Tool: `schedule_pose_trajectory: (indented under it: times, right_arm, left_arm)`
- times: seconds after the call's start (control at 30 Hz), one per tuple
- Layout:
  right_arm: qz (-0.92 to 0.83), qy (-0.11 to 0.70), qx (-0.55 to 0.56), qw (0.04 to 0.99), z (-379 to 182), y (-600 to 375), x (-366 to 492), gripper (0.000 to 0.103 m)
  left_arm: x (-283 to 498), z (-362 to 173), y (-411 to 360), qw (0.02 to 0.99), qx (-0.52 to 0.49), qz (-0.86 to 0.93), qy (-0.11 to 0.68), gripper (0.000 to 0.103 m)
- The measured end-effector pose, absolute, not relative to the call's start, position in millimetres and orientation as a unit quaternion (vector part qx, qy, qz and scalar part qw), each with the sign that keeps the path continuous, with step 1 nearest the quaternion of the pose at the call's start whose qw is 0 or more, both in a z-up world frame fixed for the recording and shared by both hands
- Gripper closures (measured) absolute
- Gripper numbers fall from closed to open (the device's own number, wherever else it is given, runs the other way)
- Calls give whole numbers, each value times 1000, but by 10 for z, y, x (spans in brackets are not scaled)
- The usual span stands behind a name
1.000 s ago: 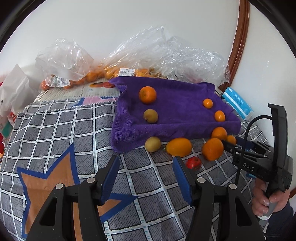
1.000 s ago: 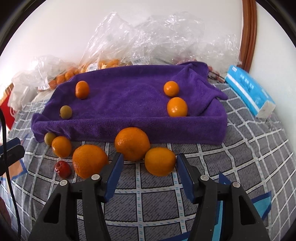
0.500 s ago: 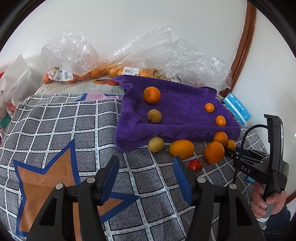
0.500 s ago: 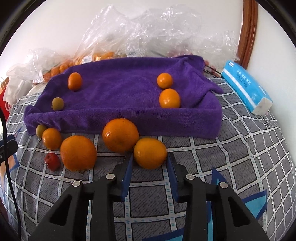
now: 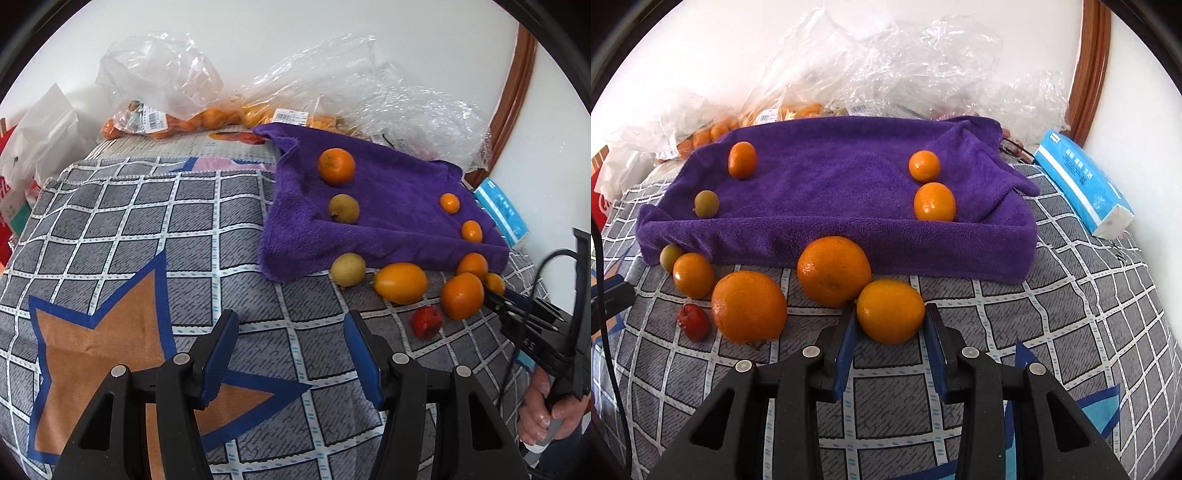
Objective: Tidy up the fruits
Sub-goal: 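Grasp an orange with the right tool while the left tool moves toward a yellow-green fruit, then grasp a yellow-green fruit in front of the towel with the left tool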
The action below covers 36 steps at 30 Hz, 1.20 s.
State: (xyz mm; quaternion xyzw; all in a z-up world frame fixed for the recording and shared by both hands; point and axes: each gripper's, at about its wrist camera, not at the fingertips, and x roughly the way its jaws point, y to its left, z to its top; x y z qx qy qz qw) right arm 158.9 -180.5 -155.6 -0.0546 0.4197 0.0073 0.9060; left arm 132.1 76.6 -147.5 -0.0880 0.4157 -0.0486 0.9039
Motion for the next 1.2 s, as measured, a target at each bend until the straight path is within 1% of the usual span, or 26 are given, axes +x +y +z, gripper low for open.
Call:
schedule_pose_trajectory:
  times: [0.07,0.27,0.47,0.53,0.57,0.7,0.77,0.83,0.97,1.03,1.17,1.2]
  right_arm:
    - [12,415,-56,908,-1535,-1795,1535,67]
    - [21,410,-44,911,-1499,-1882,1388,67]
    - [28,414,-37,909,-1546,-1967,1312,67]
    - [31,413,-34,910,-1550,-1978,1301,67]
    - [32,412,-33,910,-1541,-1983,1292,67]
    - [41,400,-40,915,-1393,-2004,1236,67]
    - [48,393,-50,917,-1314,-2018,1194,67]
    - [56,387,-58,918,-1270,-2039,1162,67]
    - [64,390,-56,917,-1327,-2099,1143,67]
    - [62,392,-49,917,-1373,-2134,1136,67]
    - [60,391,-43,918,-1403,-2162,1085,67]
    - [59,389,-45,918,-1405,-2167,1071,67]
  left_arm:
    - [1323,-1486,804,904,-99,-44,414,50]
    - [1327,-1510,895,905,-124,-36,406,50]
    - [1335,-1508,844,905,-108,-38,409,50]
    - [1332,-1499,839,905,-115,-51,406,53]
    - [1337,-1497,837,905,-120,-57,404,56]
    - [1326,-1468,775,904,-103,-58,412,61]
    - [1312,-1422,742,902,-104,-61,415,62]
    - [1312,-1352,716,900,-126,-71,411,63]
    - [1437,-1303,588,898,-134,-77,411,63]
    - [1522,-1338,539,894,-138,-70,420,66]
    - [1662,-1452,503,880,-158,-68,442,79]
    - [1691,-1475,513,878,-168,-66,444,80]
